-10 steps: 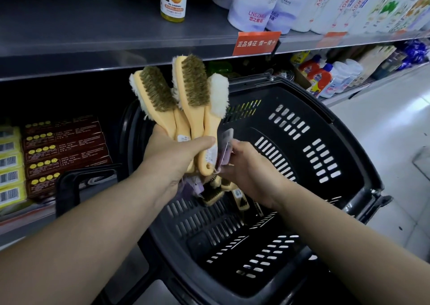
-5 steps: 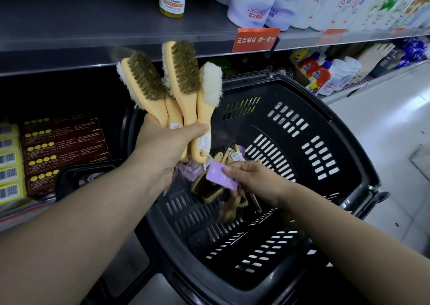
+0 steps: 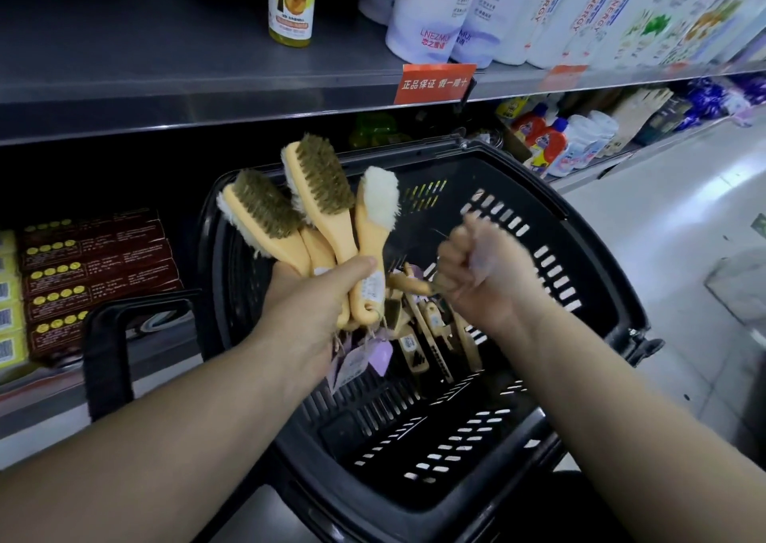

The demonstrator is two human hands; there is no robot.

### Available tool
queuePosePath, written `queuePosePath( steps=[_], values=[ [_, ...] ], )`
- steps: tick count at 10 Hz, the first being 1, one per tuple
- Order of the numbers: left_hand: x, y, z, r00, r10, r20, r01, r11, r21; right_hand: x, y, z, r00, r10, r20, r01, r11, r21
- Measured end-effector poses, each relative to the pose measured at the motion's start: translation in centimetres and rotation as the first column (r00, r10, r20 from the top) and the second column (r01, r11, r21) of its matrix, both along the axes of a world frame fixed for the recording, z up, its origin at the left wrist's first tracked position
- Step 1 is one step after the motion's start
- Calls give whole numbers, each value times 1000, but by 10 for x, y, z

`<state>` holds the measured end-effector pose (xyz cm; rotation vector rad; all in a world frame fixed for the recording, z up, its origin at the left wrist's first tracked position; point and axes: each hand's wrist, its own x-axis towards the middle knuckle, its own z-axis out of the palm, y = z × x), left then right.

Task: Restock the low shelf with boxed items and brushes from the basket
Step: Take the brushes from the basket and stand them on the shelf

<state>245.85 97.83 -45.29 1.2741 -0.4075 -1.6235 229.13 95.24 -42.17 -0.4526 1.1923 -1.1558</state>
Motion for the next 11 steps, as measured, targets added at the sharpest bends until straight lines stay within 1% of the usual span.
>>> queuePosePath(
  steps=[1, 2, 3, 4, 5, 6, 7, 8, 9, 10, 11],
  values=[
    [6, -4, -1, 991, 28, 128, -18, 997, -77, 7, 0, -29, 960, 118, -252, -72, 980, 186],
    [10, -5, -2, 977, 36, 211, -7, 991, -136, 10, -8, -59, 840, 334, -428, -197, 923, 332],
    [12, -7, -5, 962, 13, 274, 24, 991, -132, 7, -25, -90, 432, 649, -626, -435, 759, 485],
    [14, -11, -11, 953, 2, 302, 38, 991, -127, -2, -35, -113, -129, 754, -645, -517, 504, 692],
    [15, -13, -13, 948, -14, 319, 57, 991, -125, -22, -38, -135, -559, 764, -324, -225, 236, 945],
    [14, -15, -14, 950, -32, 309, 72, 990, -120, -44, -30, -169, -582, 758, -293, -144, 259, 955],
    [14, -16, -16, 955, -45, 292, 83, 989, -119, -51, -33, -179, -723, 649, -238, -115, 228, 967],
    [15, -16, -16, 954, -63, 292, 101, 988, -115, -39, -49, -151, -748, 634, -195, -125, 154, 980],
    [16, -17, -16, 961, -80, 266, 111, 988, -104, -27, -52, -114, -539, 757, -370, -387, 169, 907],
    [17, -16, -13, 973, -72, 218, 98, 990, -106, -19, -35, -75, 322, 822, -470, -512, 569, 644],
    [18, -13, -7, 983, -64, 170, 83, 991, -107, -14, -7, -35, 878, 477, -46, -439, 840, 319]
  ],
)
